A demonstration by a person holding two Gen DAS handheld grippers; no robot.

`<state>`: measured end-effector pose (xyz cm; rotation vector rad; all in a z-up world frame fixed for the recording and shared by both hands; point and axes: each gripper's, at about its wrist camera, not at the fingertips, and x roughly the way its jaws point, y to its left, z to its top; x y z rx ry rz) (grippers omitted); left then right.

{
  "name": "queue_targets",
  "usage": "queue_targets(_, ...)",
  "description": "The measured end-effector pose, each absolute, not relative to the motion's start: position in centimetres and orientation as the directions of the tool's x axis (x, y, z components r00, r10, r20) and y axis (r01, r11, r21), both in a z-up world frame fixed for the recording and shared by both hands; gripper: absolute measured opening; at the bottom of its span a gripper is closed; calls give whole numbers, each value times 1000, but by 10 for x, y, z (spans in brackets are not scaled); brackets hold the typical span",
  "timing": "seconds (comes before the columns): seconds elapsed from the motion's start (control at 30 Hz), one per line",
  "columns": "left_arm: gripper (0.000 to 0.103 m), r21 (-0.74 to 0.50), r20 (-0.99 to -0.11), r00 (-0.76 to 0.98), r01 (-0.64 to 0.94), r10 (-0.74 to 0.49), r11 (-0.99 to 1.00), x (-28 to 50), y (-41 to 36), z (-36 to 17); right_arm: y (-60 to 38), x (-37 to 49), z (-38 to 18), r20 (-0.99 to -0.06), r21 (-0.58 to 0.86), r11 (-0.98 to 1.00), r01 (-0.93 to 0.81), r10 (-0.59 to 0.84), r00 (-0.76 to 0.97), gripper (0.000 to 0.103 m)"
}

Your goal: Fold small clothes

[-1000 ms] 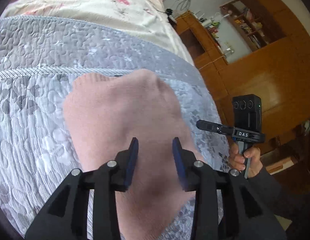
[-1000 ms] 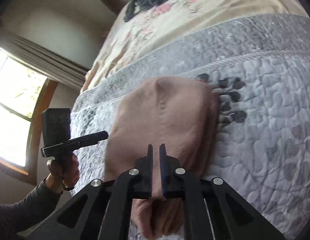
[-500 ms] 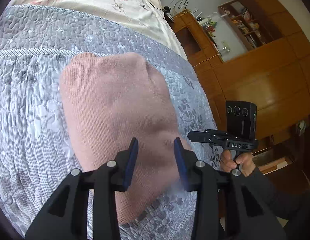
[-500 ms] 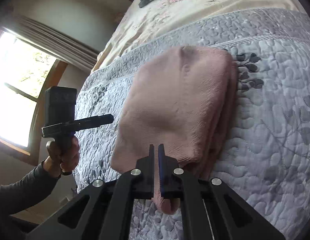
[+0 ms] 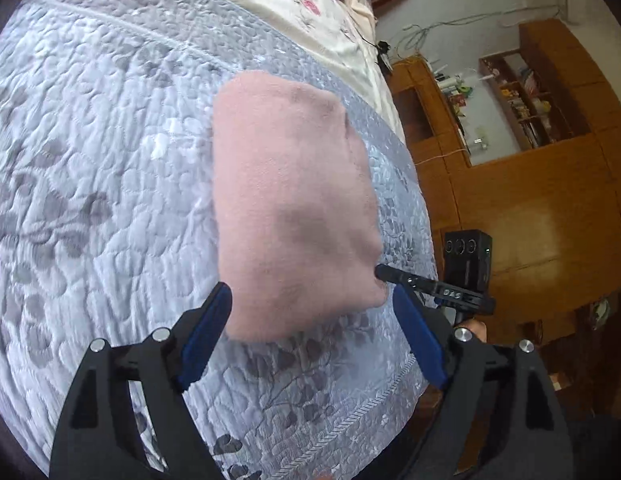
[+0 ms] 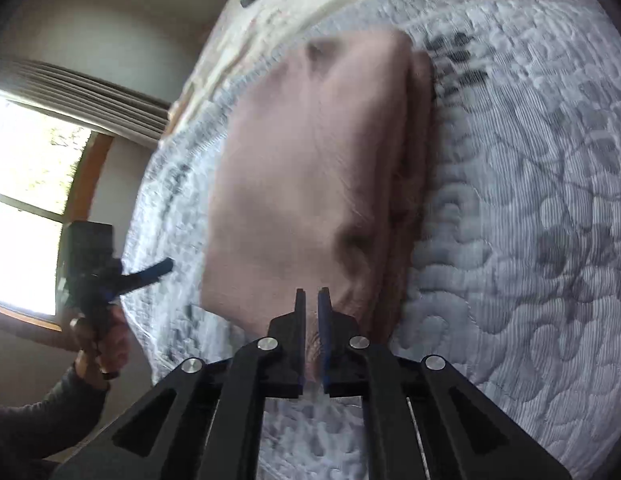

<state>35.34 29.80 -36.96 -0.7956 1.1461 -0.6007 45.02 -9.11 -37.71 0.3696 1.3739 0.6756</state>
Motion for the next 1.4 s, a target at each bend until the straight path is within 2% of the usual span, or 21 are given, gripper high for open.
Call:
queue_targets(0.03, 83, -798, -571, 311, 9, -760, 603, 350, 302, -373, -97, 453, -384, -776, 610, 766, -204, 630, 44, 0)
queue_targets(0.07, 84, -790, -584, 305, -1, -752, 614, 349, 304, -377, -106, 456, -382, -760, 632, 754, -179, 648, 47, 2)
queue_targets(0.1, 85, -786, -591, 298, -7, -750, 618, 348, 307, -381, -117, 460, -373, -751, 640, 751, -160, 656, 75, 8)
queue_targets(0.17, 89, -795, -580, 291, 2, -761, 606, 348, 311, -387, -140, 468, -352, -697, 691, 710, -134, 704, 136, 52)
queue_targets(0.2, 89, -800, -574, 284, 5, -768, 600, 350, 311, -392, -148, 475, -344, -667, 718, 685, -124, 728, 159, 61)
queue_targets(0.27, 90, -811, -565, 269, -10, -780, 584, 355, 310, -405, -161, 496, -335, -631, 751, 654, -92, 752, 192, 92)
queue_targets(0.33, 90, -831, -546, 252, -45, -799, 554, 361, 306, -420, -161, 524, -344, -585, 802, 596, -34, 796, 153, 98)
queue_targets(0.43, 90, -865, -500, 227, -74, -836, 497, 368, 294, -437, -145, 566, -372, -559, 829, 556, 58, 823, 97, 98)
queue_targets(0.5, 90, -867, -496, 235, -78, -836, 492, 374, 289, -442, -140, 585, -390, -574, 819, 570, 70, 816, 66, 98)
queue_targets(0.63, 90, -887, -460, 230, -87, -858, 453, 385, 284, -455, -111, 606, -414, -615, 788, 614, 48, 788, 9, 98)
queue_targets(0.8, 89, -933, -361, 162, -60, -918, 356, 400, 271, -464, -100, 622, -422, -603, 797, 603, -3, 797, -11, 98)
queue_targets(1.0, 89, -942, -335, 119, -40, -935, 333, 406, 244, -470, -85, 632, -424, -585, 810, 584, -52, 811, -16, 94)
queue_targets(1.07, 88, -936, -351, 111, -41, -930, 349, 405, 234, -468, -75, 634, -424, -587, 808, 585, -68, 809, -15, 92)
queue_targets(1.13, 83, -906, -424, 97, -40, -901, 422, 406, 223, -464, -68, 634, -424, -587, 807, 584, -85, 809, -15, 89)
queue_targets(1.2, 61, -868, -497, 87, -52, -864, 494, 405, 215, -460, -65, 636, -425, -594, 802, 591, -85, 804, -6, 81)
queue_targets(1.27, 50, -861, -508, 90, -84, -856, 502, 405, 216, -461, -70, 635, -427, -578, 814, 577, -67, 816, 5, 65)
queue_targets(1.33, 42, -859, -511, 99, -98, -854, 503, 403, 216, -459, -75, 633, -429, -559, 827, 559, -52, 829, 21, 56)
queue_targets(1.4, 34, -847, -531, 111, -80, -840, 525, 405, 210, -447, -80, 628, -428, -552, 831, 553, -51, 833, 39, 53)
